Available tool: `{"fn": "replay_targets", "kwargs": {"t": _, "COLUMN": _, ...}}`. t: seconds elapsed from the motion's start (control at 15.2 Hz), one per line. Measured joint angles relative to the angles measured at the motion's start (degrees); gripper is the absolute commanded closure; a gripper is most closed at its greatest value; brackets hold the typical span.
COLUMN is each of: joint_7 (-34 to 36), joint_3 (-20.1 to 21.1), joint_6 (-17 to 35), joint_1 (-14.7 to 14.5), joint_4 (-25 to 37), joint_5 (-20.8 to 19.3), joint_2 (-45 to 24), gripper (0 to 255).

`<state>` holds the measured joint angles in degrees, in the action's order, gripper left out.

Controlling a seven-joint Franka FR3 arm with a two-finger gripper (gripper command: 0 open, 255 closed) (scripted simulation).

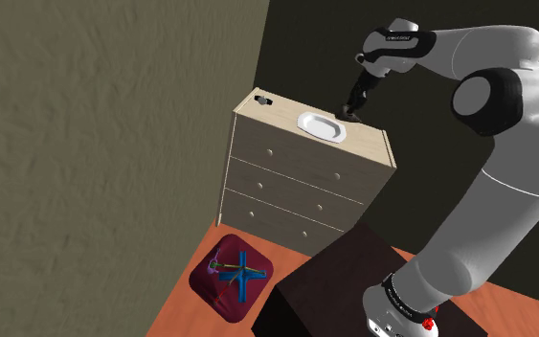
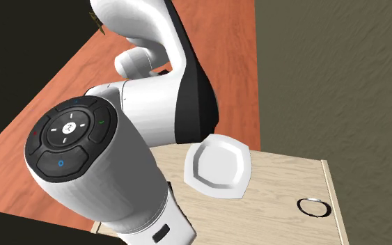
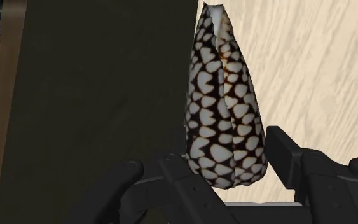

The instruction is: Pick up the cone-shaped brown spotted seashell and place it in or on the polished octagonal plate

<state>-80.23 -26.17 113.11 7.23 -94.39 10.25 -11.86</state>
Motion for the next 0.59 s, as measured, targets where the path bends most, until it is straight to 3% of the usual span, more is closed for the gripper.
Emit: {"fn": "replay_targets", "kwargs": {"t": 0.59, "joint_7": 0.01, "joint_3": 0.05, "joint_6": -0.02, "joint_1": -0.09, "joint_4": -0.39, "joint_5": -0.25, "joint_2": -0.26, "gripper": 255}}
